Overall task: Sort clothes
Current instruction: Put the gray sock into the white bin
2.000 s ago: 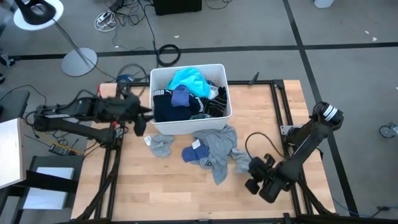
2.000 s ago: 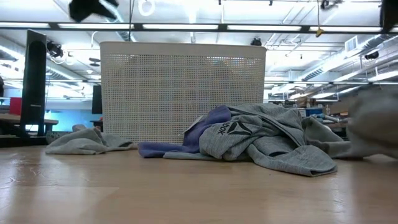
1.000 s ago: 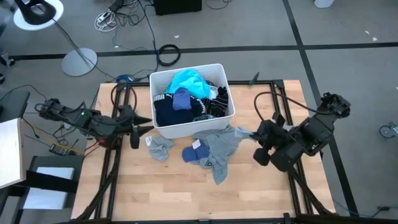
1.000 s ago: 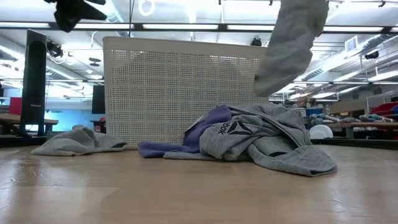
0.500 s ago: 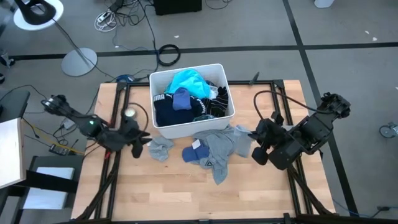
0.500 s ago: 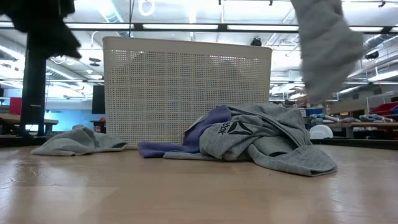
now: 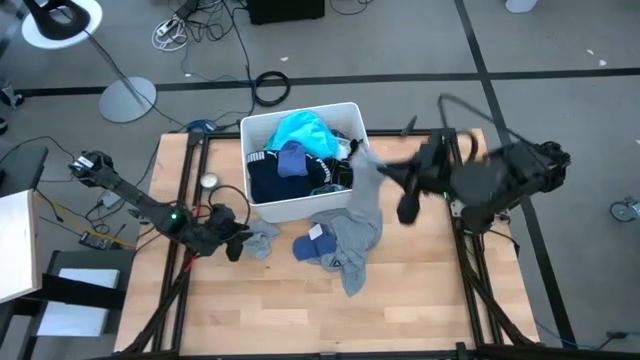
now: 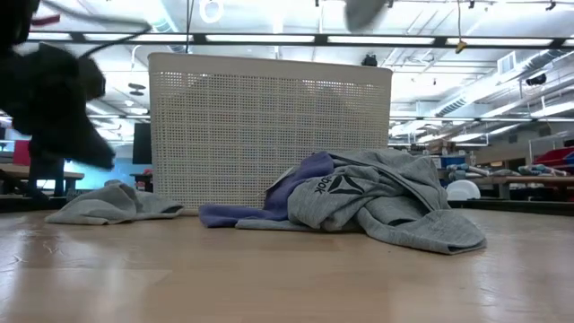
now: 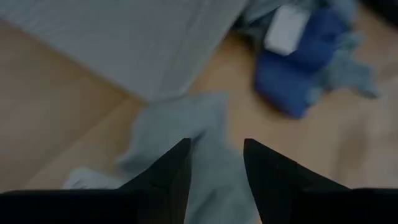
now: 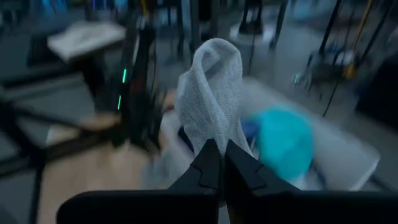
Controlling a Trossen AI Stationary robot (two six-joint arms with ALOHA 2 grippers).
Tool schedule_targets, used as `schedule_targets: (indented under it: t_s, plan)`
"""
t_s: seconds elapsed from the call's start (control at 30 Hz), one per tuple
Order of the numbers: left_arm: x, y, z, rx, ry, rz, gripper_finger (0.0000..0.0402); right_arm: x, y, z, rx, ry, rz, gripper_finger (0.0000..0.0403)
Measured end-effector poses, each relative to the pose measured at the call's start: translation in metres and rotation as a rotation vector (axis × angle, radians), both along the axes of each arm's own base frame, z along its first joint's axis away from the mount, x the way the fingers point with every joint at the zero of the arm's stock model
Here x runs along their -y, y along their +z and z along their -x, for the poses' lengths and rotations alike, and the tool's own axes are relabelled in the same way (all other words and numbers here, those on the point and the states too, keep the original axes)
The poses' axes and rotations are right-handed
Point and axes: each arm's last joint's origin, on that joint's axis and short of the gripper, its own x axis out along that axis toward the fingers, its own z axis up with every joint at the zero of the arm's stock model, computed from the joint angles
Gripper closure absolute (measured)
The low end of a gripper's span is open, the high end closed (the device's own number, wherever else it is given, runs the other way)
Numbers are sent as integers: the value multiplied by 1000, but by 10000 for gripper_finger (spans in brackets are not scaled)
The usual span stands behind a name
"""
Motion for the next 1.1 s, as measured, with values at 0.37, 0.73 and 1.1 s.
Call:
schedule_targets:
  t_s: [0.37, 0.73, 1.1]
  plan:
    - [-2, -43, 4, 43, 6, 43, 250, 84, 33, -32, 190, -149, 124, 391]
    - [-4, -59, 7, -22, -3, -14, 250, 133, 3, -77, 61, -283, 138, 314]
    - [-1, -57, 2, -1, 31, 88, 368, 127, 4, -71, 41, -262, 137, 212]
